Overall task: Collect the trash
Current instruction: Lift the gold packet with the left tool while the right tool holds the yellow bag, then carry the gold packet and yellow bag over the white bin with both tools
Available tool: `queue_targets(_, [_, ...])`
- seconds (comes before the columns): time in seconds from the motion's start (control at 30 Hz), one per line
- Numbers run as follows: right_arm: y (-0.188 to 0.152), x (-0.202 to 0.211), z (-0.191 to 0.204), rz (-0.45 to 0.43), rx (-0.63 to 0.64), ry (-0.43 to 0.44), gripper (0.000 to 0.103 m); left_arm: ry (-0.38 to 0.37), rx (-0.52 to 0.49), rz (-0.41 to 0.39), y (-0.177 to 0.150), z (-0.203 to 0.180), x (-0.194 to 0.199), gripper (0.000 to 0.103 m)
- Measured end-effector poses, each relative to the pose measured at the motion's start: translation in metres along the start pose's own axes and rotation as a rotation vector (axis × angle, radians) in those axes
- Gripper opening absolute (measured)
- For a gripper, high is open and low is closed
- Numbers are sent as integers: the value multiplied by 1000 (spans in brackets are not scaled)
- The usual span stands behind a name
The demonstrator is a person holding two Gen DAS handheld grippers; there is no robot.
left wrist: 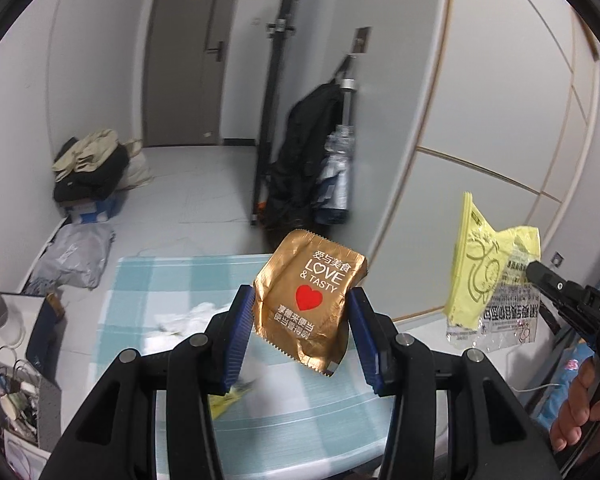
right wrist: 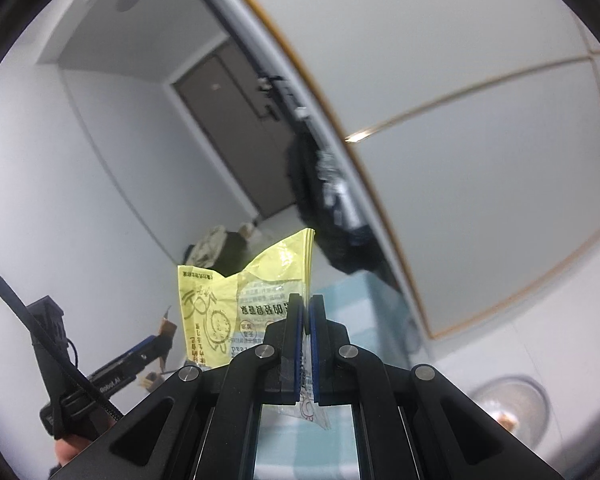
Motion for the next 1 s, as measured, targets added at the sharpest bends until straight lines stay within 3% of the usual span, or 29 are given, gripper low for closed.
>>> queue_targets(0.23, [12, 49, -58, -27, -17, -126, 3, -135, 4, 41, -8, -56, -16, 42])
queue_targets(0.43, [4, 70, -130, -4, -53, -288, 3, -258, -1, 129, -30, -111, -44, 42])
queue_targets(0.73, [-29, 76, -222, 87, -119, -465, 3, -448, -40, 261, -73, -198, -76, 42])
queue_targets(1.0, [-88, 50, -291, 242, -221, -559, 3, -528, -62, 381, -109, -235, -101, 42])
Point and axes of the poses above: each gripper's, at about its wrist camera, not at the fingertips, and x roughly against the way its jaws point, z to its left, y to its top, the point moved 10 cm from there along -x, roughly the way its jaws point, and after that the axes turned 9 degrees about -z, right-handed, at the moved point
